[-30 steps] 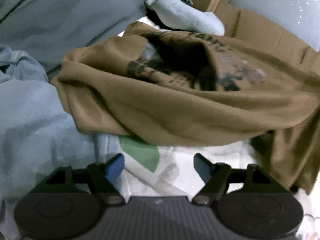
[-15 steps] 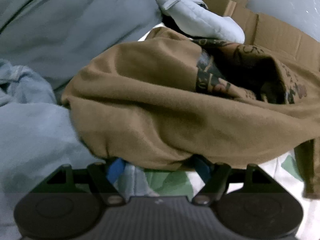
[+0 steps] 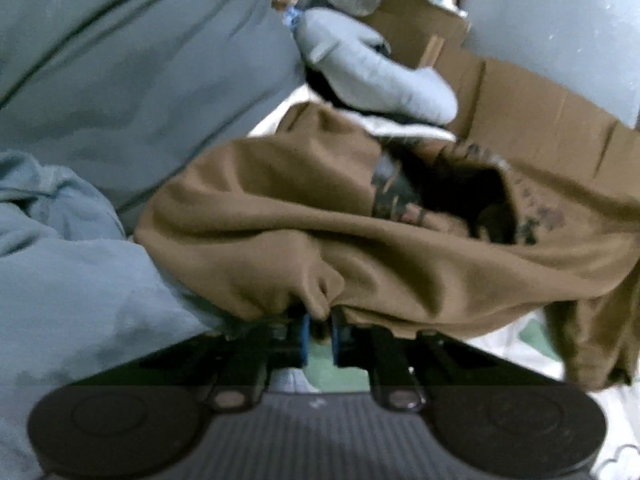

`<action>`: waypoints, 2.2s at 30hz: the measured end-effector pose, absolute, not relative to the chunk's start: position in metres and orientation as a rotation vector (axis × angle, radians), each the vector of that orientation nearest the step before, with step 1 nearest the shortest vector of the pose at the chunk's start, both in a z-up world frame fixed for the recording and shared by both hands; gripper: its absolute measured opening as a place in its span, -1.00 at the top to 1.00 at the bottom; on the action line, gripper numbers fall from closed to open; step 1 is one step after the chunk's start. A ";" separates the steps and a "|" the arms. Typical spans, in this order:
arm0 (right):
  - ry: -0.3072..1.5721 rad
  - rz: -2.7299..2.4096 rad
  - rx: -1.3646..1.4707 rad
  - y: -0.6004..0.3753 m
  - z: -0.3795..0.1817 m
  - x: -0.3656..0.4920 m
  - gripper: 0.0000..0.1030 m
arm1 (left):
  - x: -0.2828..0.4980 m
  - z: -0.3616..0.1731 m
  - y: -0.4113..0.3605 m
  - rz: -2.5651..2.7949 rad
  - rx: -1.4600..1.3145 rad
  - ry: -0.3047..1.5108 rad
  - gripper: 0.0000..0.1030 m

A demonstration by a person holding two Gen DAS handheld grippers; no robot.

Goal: Fold clothes

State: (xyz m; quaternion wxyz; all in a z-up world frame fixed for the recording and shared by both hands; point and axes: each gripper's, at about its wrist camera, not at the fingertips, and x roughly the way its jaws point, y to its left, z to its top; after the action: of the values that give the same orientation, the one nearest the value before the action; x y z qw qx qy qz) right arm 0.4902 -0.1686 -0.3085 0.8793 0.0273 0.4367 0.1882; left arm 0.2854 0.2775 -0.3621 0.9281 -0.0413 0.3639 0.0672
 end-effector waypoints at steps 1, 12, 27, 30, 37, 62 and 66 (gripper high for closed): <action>0.909 0.396 0.058 -0.170 -0.308 0.488 0.93 | 0.281 -0.356 0.276 0.133 -0.087 0.738 0.90; 0.931 0.445 0.059 -0.202 -0.304 0.447 0.94 | 0.232 -0.293 0.269 0.047 -0.109 0.759 0.97; 0.987 0.464 0.085 -0.261 -0.298 0.381 0.94 | 0.141 -0.219 0.214 -0.091 -0.121 0.810 1.00; 0.985 0.468 0.096 -0.267 -0.293 0.371 0.95 | 0.135 -0.218 0.203 -0.116 -0.096 0.836 1.00; 0.975 0.458 0.103 -0.270 -0.295 0.366 0.95 | 0.151 -0.272 0.208 -0.041 -0.066 0.950 0.63; 0.987 0.402 0.108 -0.267 -0.326 0.376 0.94 | 0.181 -0.413 0.230 0.063 0.098 1.062 -0.45; 0.991 0.397 0.114 -0.268 -0.328 0.376 0.94 | 0.183 -0.414 0.235 0.065 0.074 1.063 0.57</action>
State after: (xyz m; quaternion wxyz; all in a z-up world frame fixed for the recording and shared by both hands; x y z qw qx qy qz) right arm 0.3757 -0.2681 -0.3279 0.8595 0.0543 0.4718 0.1891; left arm 0.1826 0.2353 -0.4142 0.8609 0.0353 0.5067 0.0312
